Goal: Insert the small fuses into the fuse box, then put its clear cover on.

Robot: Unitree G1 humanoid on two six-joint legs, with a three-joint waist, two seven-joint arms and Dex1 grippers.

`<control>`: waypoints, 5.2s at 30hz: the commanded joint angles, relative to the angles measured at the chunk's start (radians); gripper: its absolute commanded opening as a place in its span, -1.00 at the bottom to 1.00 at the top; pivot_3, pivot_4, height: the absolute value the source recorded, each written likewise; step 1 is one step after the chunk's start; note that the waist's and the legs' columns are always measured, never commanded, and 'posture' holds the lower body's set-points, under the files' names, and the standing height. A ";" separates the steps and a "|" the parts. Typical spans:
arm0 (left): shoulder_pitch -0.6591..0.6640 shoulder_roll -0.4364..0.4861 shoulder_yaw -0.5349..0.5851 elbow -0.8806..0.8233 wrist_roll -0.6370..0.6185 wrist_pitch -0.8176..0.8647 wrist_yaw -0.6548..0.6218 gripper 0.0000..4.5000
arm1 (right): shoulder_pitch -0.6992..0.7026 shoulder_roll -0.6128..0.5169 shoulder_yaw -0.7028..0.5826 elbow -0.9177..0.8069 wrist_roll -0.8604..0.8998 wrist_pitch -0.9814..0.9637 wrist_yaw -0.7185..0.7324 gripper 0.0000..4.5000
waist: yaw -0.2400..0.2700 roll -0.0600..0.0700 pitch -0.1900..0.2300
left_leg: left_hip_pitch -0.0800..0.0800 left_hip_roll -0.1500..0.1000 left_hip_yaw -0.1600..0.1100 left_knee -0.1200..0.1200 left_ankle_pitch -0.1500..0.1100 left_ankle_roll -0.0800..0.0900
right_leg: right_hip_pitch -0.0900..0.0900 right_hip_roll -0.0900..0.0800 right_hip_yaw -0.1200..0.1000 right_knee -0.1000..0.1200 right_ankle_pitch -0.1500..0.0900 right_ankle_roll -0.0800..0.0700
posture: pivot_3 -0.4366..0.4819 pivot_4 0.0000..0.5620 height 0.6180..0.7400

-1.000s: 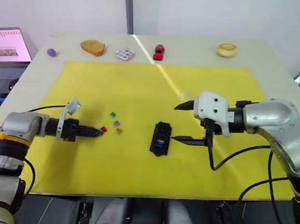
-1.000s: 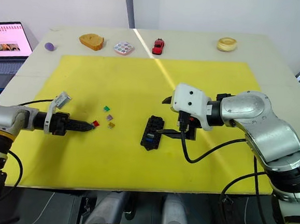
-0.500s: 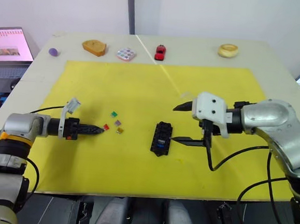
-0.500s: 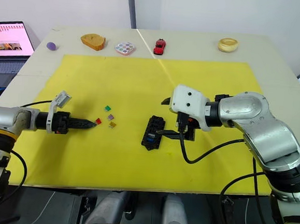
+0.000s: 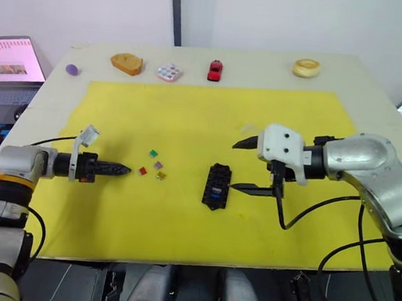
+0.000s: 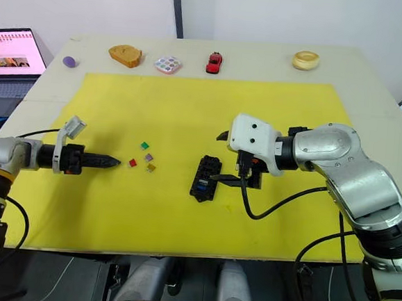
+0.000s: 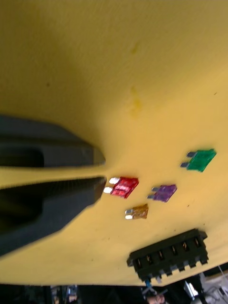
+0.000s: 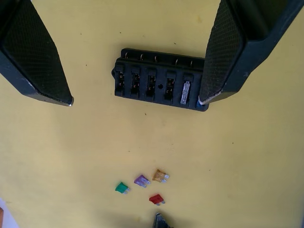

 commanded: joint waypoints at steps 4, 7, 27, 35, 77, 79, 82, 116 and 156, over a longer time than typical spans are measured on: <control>-0.054 -0.042 -0.027 0.022 0.023 -0.010 -0.014 -0.55 | -0.015 -0.001 -0.012 -0.019 -0.008 -0.016 -0.003 1.00 | -0.001 0.000 0.000 | -0.001 0.000 0.000 0.000 0.000 0.000 | 0.001 0.000 0.000 0.000 0.000 0.000 | -0.05 -0.47 1.00; -0.059 -0.052 -0.047 0.023 0.029 -0.008 -0.037 -0.55 | -0.011 -0.004 -0.008 -0.021 -0.018 -0.019 -0.002 1.00 | -0.006 0.000 0.000 | -0.001 0.000 0.000 0.000 0.000 0.000 | 0.002 0.000 0.000 0.000 0.000 0.000 | -0.05 -0.47 1.00; -0.036 -0.051 -0.076 0.036 0.066 -0.044 -0.072 -0.98 | 0.011 -0.014 -0.002 -0.028 -0.050 -0.036 0.003 1.00 | -0.006 0.000 0.000 | -0.001 0.000 0.000 0.000 0.000 0.000 | 0.002 0.000 0.000 0.001 0.000 0.000 | -0.05 -0.47 1.00; -0.014 -0.023 -0.052 -0.026 0.039 -0.023 -0.090 -0.98 | 0.010 -0.006 -0.005 -0.028 -0.042 -0.030 0.001 1.00 | -0.007 0.000 0.000 | -0.001 0.000 0.000 0.000 0.000 0.000 | 0.002 0.000 0.000 0.001 0.000 0.000 | -0.05 -0.47 1.00; -0.183 -0.161 0.249 -0.755 -0.549 0.198 0.330 -1.00 | -0.521 0.392 -0.376 0.351 0.631 0.836 -0.313 -0.15 | -0.009 -0.001 0.000 | -0.002 0.000 0.000 0.000 0.001 -0.002 | 0.001 0.001 0.000 0.002 0.000 0.000 | -0.05 -0.47 1.00; -0.180 -0.159 0.242 -0.757 -0.546 0.192 0.325 -1.00 | -0.525 0.399 -0.380 0.357 0.637 0.841 -0.328 -0.31 | -0.008 -0.001 0.000 | -0.002 0.000 0.000 0.000 0.001 -0.001 | 0.001 0.001 0.000 0.002 0.000 0.000 | -0.05 -0.47 1.00; -0.179 -0.158 0.239 -0.755 -0.549 0.190 0.324 -1.00 | -0.527 0.407 -0.387 0.356 0.655 0.848 -0.338 -0.31 | -0.008 -0.001 0.000 | -0.002 0.000 0.000 0.000 0.001 -0.001 | 0.001 0.001 0.000 0.002 0.000 0.000 | -0.05 -0.47 1.00; -0.027 -0.062 -0.063 -0.805 -0.190 -0.102 0.334 -0.86 | -0.396 0.068 -0.025 0.079 0.457 0.550 -0.236 -1.00 | -0.007 -0.001 0.000 | -0.002 -0.001 0.000 0.000 0.001 -0.001 | 0.001 0.000 0.001 0.000 0.000 0.000 | -0.05 -0.47 1.00; 0.071 -0.249 -0.252 -0.539 0.201 -0.714 0.190 0.98 | -0.254 0.071 0.274 0.051 0.118 0.439 -0.124 -1.00 | -0.004 -0.001 0.001 | -0.002 0.000 0.002 -0.001 0.000 0.000 | 0.001 0.000 0.002 0.000 0.000 0.000 | -0.05 -0.47 1.00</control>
